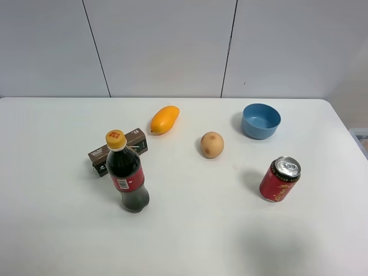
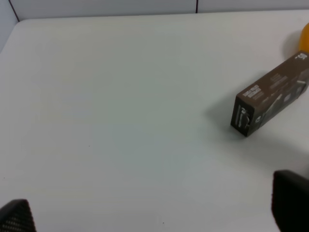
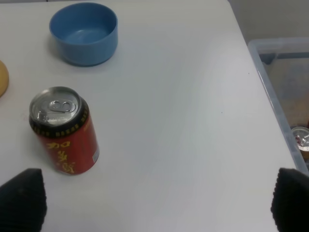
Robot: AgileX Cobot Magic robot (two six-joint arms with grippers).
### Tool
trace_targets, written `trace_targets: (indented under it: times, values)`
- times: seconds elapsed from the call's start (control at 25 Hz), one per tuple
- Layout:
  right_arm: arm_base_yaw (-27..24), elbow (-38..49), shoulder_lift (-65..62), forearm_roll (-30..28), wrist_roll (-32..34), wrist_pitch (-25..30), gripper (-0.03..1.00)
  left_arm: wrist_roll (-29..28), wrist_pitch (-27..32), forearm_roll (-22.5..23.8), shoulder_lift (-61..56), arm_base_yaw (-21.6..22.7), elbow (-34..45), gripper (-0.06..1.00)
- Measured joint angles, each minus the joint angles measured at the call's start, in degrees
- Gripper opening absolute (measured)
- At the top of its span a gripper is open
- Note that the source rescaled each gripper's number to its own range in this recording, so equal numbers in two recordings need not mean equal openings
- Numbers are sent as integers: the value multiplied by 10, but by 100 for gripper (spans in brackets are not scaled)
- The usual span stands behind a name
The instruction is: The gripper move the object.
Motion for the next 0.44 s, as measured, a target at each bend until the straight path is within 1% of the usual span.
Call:
trace_targets:
  times: [0.44]
  values:
    - [0, 0, 0, 0, 0, 0, 100, 0, 0, 0, 0, 0, 0, 100]
